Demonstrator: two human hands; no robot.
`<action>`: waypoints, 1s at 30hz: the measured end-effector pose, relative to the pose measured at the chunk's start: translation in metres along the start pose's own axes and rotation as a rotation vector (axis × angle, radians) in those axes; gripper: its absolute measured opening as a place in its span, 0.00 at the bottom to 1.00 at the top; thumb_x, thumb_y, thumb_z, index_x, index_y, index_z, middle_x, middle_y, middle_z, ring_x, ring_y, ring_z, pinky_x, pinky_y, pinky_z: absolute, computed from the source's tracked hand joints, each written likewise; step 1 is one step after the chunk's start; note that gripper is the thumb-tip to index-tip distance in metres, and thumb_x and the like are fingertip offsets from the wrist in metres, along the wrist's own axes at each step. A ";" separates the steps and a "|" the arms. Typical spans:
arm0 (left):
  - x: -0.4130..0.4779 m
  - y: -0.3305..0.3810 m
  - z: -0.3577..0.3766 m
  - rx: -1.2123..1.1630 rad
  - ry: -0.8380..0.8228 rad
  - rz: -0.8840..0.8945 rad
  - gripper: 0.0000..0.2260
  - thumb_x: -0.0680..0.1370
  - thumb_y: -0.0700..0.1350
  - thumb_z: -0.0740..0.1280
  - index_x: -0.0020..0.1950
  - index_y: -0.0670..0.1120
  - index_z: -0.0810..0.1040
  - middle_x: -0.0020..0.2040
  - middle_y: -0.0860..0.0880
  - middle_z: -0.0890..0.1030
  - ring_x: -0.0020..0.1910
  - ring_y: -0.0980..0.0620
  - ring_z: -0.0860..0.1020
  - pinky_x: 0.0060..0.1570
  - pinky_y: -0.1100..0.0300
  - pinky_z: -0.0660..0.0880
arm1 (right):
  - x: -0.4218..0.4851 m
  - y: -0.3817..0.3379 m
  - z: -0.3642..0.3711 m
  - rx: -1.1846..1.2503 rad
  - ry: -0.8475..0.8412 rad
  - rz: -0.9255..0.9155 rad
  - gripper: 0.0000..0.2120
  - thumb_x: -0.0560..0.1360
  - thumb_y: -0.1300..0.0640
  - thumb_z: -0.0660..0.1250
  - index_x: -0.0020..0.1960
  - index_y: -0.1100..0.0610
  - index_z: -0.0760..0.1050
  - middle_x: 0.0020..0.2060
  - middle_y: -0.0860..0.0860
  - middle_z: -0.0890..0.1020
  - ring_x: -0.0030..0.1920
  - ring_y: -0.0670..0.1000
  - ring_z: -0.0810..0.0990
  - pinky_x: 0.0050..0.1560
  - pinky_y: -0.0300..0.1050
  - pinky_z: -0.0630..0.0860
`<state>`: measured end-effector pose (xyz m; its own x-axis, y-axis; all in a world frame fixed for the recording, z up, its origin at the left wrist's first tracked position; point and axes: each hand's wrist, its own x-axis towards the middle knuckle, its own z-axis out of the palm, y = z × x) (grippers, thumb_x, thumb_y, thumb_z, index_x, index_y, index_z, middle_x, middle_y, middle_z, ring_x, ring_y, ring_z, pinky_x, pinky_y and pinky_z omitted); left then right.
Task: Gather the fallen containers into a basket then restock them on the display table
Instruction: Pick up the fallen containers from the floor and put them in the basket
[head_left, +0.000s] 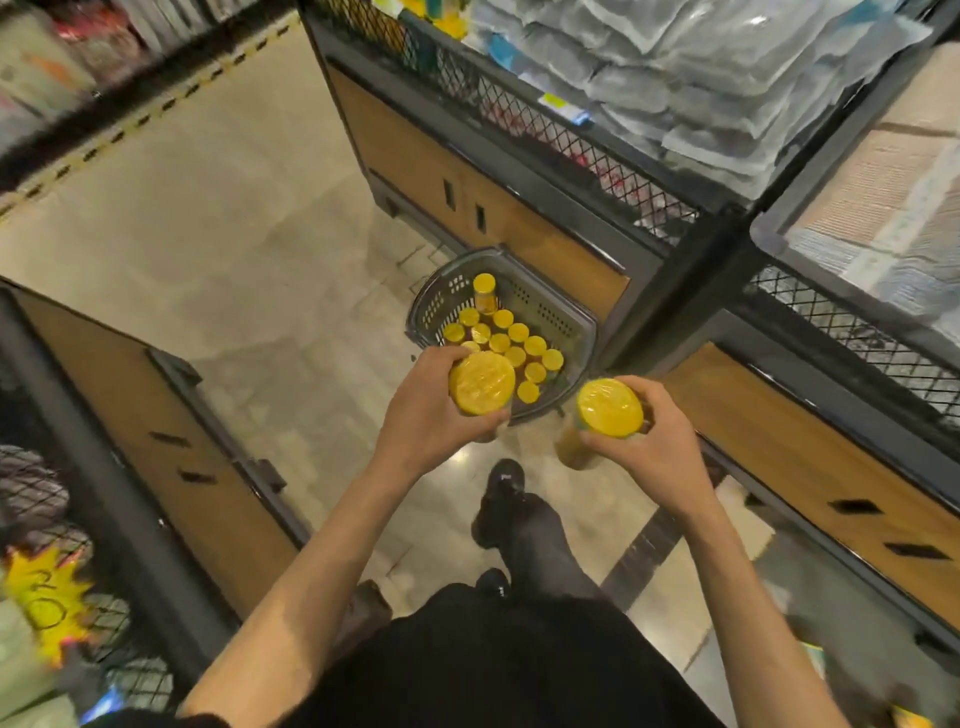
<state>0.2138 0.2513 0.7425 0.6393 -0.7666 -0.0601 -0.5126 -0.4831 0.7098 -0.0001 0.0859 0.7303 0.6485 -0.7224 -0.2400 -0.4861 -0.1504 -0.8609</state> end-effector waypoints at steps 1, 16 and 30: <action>0.013 -0.004 -0.001 0.024 -0.018 -0.007 0.38 0.61 0.68 0.74 0.65 0.52 0.72 0.59 0.54 0.74 0.55 0.54 0.75 0.51 0.50 0.78 | 0.014 0.001 0.004 0.003 0.005 0.012 0.33 0.64 0.52 0.82 0.65 0.45 0.71 0.57 0.41 0.76 0.56 0.39 0.75 0.50 0.36 0.73; 0.202 -0.067 0.037 0.104 -0.213 -0.090 0.36 0.64 0.60 0.79 0.66 0.49 0.71 0.61 0.51 0.74 0.58 0.54 0.73 0.50 0.61 0.70 | 0.200 0.019 0.062 -0.098 0.042 0.175 0.41 0.61 0.45 0.81 0.70 0.48 0.68 0.64 0.45 0.74 0.61 0.48 0.74 0.57 0.52 0.78; 0.378 -0.210 0.128 0.136 -0.463 -0.017 0.34 0.65 0.51 0.80 0.65 0.42 0.71 0.59 0.46 0.72 0.56 0.52 0.71 0.50 0.66 0.64 | 0.347 0.108 0.163 -0.106 0.255 0.408 0.36 0.62 0.48 0.81 0.67 0.50 0.72 0.63 0.49 0.76 0.62 0.52 0.73 0.61 0.48 0.71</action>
<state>0.4898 0.0086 0.4811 0.3418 -0.8507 -0.3993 -0.5943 -0.5248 0.6094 0.2683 -0.0710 0.4803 0.2355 -0.8768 -0.4193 -0.7360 0.1209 -0.6661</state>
